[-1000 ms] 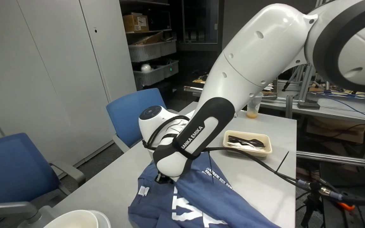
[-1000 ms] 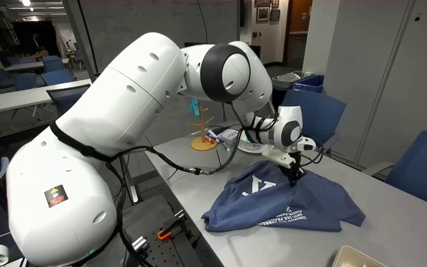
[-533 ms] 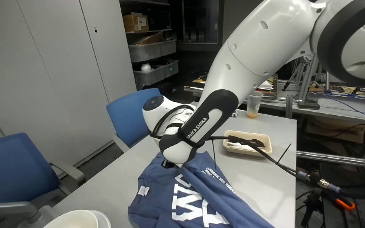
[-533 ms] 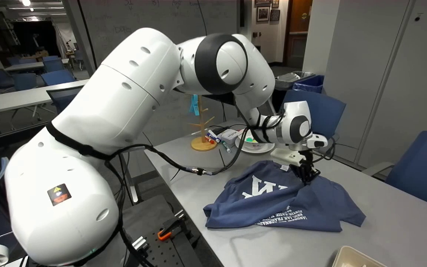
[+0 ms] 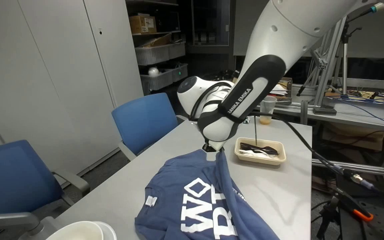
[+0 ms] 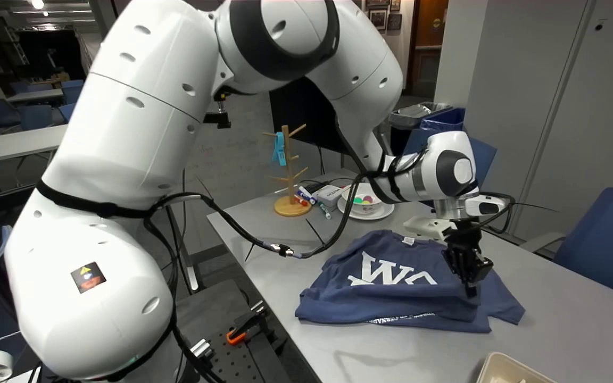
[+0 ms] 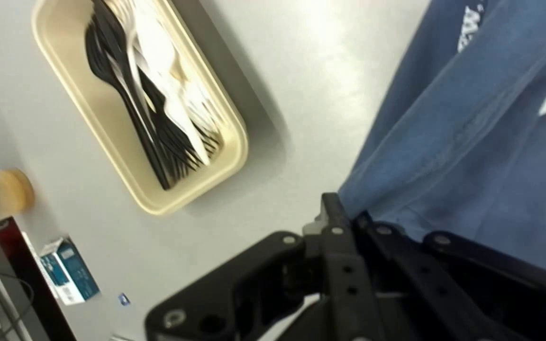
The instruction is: Unfold the T-shirt on the table
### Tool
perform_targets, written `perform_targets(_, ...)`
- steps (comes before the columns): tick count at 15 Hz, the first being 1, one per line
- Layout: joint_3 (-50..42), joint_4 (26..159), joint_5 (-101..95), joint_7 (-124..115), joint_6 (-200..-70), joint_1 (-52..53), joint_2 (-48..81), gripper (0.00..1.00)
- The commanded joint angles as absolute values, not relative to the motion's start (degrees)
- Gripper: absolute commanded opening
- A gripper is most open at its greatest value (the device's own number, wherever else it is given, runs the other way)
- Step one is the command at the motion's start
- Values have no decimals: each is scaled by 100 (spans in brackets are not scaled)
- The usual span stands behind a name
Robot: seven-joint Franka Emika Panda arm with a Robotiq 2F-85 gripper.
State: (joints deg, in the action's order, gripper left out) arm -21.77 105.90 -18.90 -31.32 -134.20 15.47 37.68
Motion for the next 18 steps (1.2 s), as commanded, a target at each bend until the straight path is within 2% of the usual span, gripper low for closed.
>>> perform_targets(1,-2147,11695,-2211,-3582,-13011,1515,2800,1)
perform_targets(8,-2041,12600,-2649,-4387,-12478,1042,2216,1)
perform_targets(18,-1906,12789,-3135,-5487,-11731,723,2065,1)
